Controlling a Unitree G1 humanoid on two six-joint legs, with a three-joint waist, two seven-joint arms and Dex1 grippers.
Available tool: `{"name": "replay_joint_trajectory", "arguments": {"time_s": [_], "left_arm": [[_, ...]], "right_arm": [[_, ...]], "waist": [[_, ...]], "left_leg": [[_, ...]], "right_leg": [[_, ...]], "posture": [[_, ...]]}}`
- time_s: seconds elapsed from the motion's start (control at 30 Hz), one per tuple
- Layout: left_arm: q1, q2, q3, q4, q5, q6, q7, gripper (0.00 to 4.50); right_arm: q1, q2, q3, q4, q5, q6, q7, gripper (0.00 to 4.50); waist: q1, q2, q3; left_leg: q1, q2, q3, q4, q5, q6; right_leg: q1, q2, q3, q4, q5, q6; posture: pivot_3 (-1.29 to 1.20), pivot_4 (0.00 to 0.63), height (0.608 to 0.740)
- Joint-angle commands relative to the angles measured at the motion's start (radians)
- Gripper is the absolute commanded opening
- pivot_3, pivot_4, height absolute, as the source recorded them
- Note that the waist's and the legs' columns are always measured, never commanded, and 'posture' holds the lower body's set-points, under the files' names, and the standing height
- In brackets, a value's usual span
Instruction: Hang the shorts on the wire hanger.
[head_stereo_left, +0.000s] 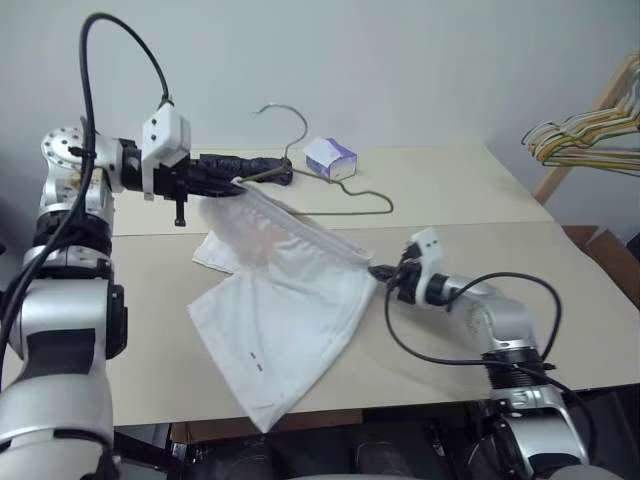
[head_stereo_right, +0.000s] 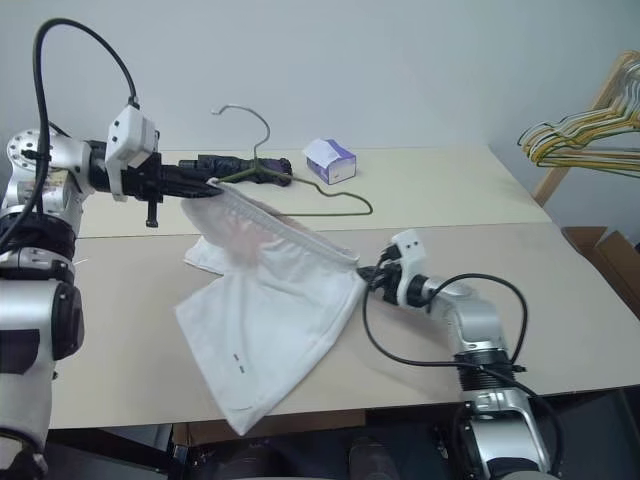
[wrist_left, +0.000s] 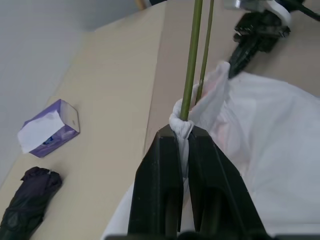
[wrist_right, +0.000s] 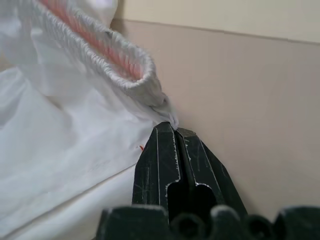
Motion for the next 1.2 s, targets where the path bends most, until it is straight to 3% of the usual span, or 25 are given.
{"name": "replay_joint_trajectory", "arguments": {"time_s": [0.03,0.67,0.97,1.2], "left_arm": [[-0.015,0.033,-0.008,-0.018,-0.008,-0.023,-0.004,0.0],[-0.025,-0.005,-0.026,0.075,0.17,-0.138,0.108,0.0],[-0.04,-0.051,0.002,0.042,0.153,-0.136,0.148,0.0],[-0.036,-0.061,0.019,0.03,0.142,-0.132,0.149,0.0]], "right_arm": [[-0.013,-0.06,-0.064,-0.031,0.013,0.003,-0.004,0.06],[-0.011,-0.155,-0.055,-0.269,0.055,0.062,-0.029,0.06],[-0.203,-0.264,0.18,-0.481,-0.109,0.009,0.025,0.06],[-0.288,-0.286,0.259,-0.526,-0.207,-0.071,0.053,0.06]], "waist": [[0.0,0.0,0.0],[0.001,0.0,0.0],[-0.005,0.0,0.0],[0.003,0.0,0.0]], "left_leg": [[0.0,0.0,0.0,0.0,0.0,0.0],[0.0,0.0,0.0,0.0,0.0,0.0],[-0.001,0.001,0.001,0.0,0.0,0.0],[-0.002,0.0,0.001,0.001,0.0,0.001]], "right_leg": [[0.0,0.0,0.0,0.0,0.0,0.0],[0.0,0.0,0.0,0.0,0.0,0.0],[-0.002,0.0,0.0,0.0,0.0,0.0],[-0.002,0.0,0.0,-0.001,0.0,0.0]], "posture": [[-0.1,0.0,0.74],[-0.11,0.0,0.74],[-0.12,0.0,0.74],[-0.12,0.0,0.74]]}}
